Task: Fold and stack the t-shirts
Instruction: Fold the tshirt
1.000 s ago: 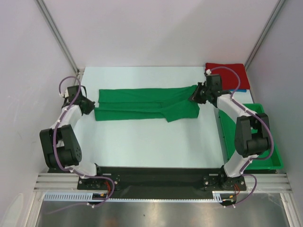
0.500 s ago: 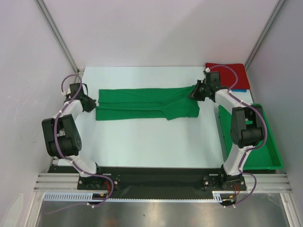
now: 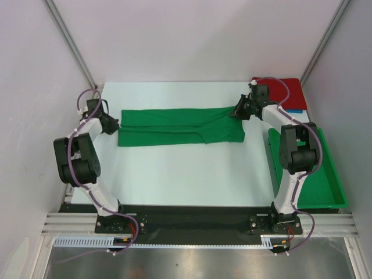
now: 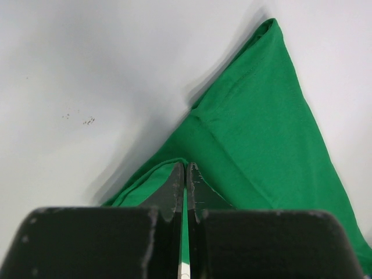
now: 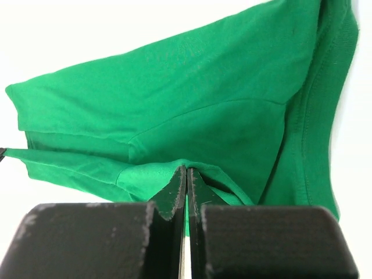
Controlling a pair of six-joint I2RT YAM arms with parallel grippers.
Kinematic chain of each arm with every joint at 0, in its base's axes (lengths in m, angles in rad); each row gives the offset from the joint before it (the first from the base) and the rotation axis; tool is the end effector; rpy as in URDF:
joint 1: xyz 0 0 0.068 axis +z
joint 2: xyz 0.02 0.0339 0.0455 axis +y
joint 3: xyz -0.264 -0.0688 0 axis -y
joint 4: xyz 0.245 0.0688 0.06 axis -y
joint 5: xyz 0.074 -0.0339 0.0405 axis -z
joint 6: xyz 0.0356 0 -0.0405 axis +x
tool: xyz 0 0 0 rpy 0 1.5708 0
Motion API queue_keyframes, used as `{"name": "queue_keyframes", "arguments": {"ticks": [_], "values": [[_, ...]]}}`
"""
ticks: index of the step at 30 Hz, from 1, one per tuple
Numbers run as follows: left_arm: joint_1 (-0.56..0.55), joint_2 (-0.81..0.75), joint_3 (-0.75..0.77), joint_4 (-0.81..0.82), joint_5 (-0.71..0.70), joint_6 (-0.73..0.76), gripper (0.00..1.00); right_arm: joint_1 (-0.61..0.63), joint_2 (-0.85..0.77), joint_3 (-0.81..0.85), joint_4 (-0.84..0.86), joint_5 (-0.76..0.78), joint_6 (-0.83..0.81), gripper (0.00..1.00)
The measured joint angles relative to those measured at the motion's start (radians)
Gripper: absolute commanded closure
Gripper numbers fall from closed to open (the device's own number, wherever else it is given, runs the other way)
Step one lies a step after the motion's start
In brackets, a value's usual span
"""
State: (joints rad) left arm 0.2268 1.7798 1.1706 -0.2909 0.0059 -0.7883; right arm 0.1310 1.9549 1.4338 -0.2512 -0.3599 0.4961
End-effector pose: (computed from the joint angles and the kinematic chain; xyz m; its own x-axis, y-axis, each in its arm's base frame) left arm 0.3685 0.0848 0.1949 -0.3813 -0.8158 -0.4349 -0.6973 0.5626 -0.4440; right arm 0.4328 0.0697 0.2134 -0.7857 0.3458 -0.5130 0.0018 0.8305 0.5571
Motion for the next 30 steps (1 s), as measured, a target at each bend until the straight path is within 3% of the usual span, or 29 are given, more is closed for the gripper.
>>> {"name": "queue_keyframes", "arguments": {"ticks": [9, 13, 15, 19, 27, 30], "values": [[0.0, 0.06, 0.051, -0.002, 0.01, 0.001, 1.0, -0.018, 0.04, 0.017, -0.006, -0.011, 0.0, 0.99], [0.0, 0.092, 0.082, -0.004, 0.023, 0.003, 0.99, -0.021, 0.056, 0.035, -0.005, -0.021, 0.0, 0.93], [0.0, 0.111, 0.095, -0.006, 0.025, 0.004, 0.95, -0.023, 0.066, 0.042, -0.006, -0.023, 0.0, 0.87], [0.0, 0.129, 0.12, -0.032, 0.009, 0.015, 0.74, -0.028, 0.108, 0.085, -0.025, -0.018, -0.018, 0.63], [0.0, 0.072, 0.179, -0.151, -0.125, 0.062, 0.48, -0.049, 0.119, 0.217, -0.143, 0.101, -0.108, 0.55], [-0.006, -0.029, 0.153, -0.167, -0.15, 0.073, 0.51, -0.029, 0.066, 0.204, -0.163, 0.14, -0.116, 0.53]]}}
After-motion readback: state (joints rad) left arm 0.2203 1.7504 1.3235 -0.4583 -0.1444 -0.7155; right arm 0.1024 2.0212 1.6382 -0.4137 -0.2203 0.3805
